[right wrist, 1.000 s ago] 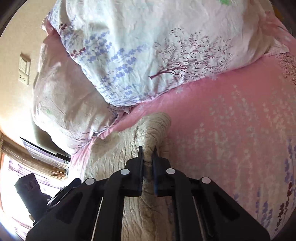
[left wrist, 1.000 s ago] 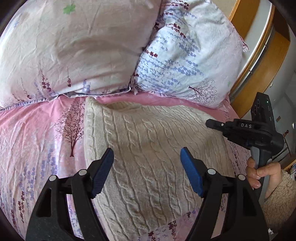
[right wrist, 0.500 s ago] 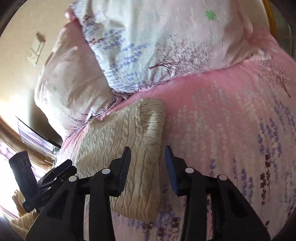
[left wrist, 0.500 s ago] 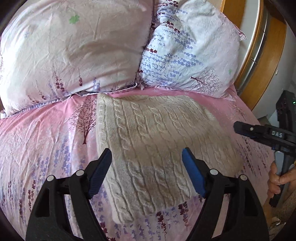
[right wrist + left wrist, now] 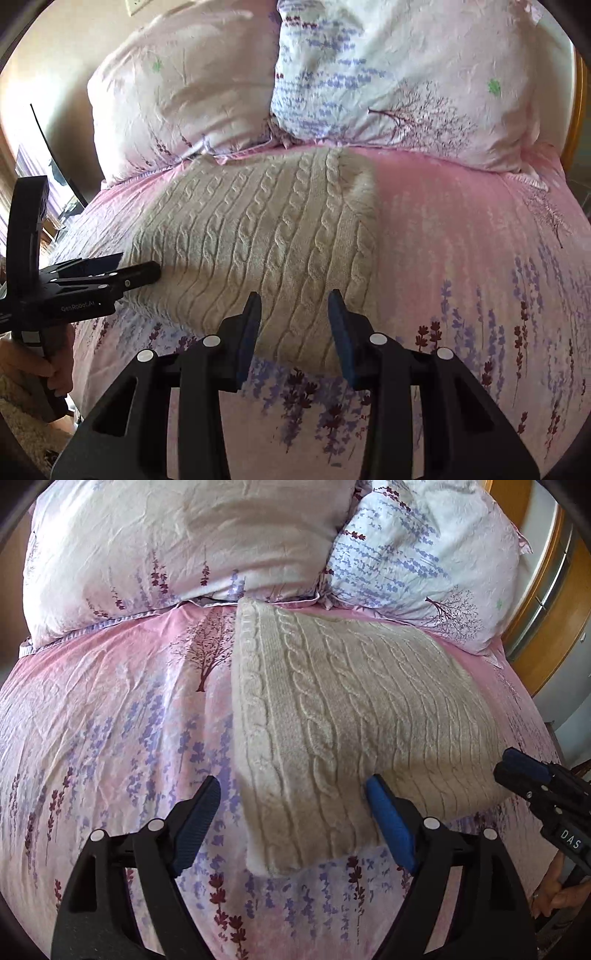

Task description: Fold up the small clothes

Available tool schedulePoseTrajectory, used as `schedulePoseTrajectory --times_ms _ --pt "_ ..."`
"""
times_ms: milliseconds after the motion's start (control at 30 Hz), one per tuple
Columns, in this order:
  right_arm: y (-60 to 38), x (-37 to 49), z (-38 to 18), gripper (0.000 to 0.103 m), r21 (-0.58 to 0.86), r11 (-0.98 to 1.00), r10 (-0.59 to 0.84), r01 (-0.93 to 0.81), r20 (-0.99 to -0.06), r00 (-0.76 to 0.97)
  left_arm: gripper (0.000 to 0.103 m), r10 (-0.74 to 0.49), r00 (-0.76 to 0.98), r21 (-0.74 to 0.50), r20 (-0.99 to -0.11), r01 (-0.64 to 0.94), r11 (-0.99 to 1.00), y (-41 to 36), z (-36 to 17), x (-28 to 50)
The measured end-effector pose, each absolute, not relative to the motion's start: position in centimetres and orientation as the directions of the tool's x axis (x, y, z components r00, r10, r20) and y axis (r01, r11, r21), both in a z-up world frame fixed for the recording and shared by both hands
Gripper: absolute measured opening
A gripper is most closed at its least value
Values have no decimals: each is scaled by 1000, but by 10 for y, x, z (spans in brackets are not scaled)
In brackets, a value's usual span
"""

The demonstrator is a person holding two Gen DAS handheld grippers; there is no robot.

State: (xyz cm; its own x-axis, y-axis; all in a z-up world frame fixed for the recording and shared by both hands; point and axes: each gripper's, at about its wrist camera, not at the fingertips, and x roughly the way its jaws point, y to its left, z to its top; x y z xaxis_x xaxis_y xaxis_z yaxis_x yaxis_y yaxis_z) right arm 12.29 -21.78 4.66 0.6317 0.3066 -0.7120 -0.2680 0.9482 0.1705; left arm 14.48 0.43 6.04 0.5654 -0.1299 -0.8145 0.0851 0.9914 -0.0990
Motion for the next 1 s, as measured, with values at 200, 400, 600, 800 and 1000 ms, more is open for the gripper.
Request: schedulePoseTrajectory --times_ms 200,400,600,800,1000 --pt "-213 123 23 40 122 970 227 -211 -771 596 81 -125 542 -110 -831 60 992 16 52 137" --pt "-216 119 34 46 125 975 212 -182 -758 616 82 -142 554 -132 -821 59 990 21 53 132" --pt "-220 95 37 86 81 989 145 -127 -740 657 82 -111 596 -96 -796 58 994 27 60 107" --pt "-216 87 28 101 47 998 69 -52 -767 638 87 -68 574 -63 -816 28 998 26 59 99" --pt "-203 85 23 102 10 998 49 -66 -786 616 92 -46 559 -39 -828 25 999 23 58 96"
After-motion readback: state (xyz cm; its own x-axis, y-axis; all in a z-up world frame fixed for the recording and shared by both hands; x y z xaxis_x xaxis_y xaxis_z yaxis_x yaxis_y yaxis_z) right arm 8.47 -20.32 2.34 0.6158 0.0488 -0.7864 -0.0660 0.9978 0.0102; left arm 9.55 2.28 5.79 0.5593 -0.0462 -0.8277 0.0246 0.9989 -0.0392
